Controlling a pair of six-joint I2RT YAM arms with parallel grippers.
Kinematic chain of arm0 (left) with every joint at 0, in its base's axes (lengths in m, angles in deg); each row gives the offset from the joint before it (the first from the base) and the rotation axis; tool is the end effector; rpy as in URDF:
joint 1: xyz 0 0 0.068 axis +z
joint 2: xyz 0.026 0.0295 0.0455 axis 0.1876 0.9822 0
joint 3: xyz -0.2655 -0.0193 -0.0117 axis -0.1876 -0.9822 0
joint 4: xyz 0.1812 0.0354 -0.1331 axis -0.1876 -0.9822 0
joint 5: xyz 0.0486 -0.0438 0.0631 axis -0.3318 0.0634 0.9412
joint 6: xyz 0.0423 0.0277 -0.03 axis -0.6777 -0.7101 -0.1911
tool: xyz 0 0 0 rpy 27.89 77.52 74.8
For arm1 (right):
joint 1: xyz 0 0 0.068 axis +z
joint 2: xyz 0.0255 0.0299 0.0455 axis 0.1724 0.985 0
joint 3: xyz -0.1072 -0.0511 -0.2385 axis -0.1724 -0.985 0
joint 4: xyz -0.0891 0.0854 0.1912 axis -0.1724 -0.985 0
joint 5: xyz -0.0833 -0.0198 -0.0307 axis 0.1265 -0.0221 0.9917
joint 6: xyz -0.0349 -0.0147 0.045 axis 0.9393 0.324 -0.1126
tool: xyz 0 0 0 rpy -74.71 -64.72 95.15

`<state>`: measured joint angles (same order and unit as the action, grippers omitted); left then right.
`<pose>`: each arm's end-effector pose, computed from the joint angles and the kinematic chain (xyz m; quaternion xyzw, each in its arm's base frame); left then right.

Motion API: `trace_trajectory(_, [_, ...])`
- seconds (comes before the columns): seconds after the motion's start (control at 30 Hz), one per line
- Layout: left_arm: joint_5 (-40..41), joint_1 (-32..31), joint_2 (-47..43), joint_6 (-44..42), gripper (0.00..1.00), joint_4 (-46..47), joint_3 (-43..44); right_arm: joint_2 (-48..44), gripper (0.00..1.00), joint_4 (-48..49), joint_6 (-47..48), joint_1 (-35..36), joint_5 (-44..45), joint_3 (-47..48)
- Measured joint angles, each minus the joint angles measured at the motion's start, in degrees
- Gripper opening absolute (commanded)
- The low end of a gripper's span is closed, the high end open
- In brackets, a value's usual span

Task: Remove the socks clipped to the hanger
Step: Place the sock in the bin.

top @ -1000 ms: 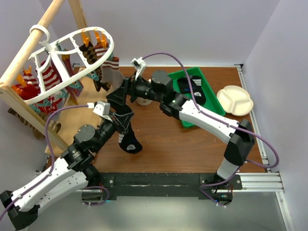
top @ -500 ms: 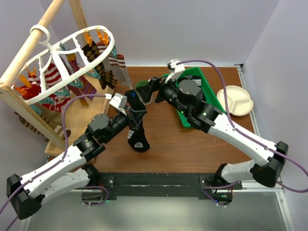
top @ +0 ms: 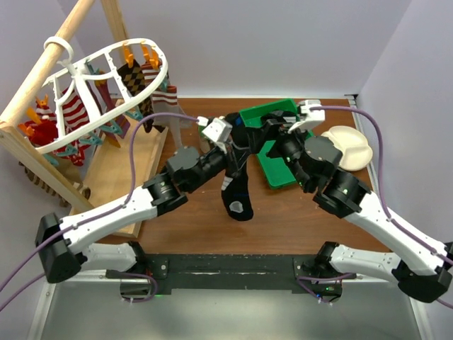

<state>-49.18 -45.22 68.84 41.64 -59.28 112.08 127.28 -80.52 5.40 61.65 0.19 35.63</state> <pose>0.1426 -0.2033 0.3770 0.1770 0.6608 -0.4147 0.6000 0.1366 0.1396 0.4328 0.0006 0.7047 0.2752 0.6540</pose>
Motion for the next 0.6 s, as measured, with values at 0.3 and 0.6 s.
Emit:
trace_trajectory(0.3, [1.11,-0.04,17.99,-0.92,0.0,5.4,16.9,-11.67,0.92,-5.9,0.26,0.02,11.19,-3.87])
trace_trajectory(0.6, [2.38,0.48,33.57,-2.36,0.0,9.53,29.05,-19.89,0.92,-7.04,1.55,-0.02,18.75,-4.85])
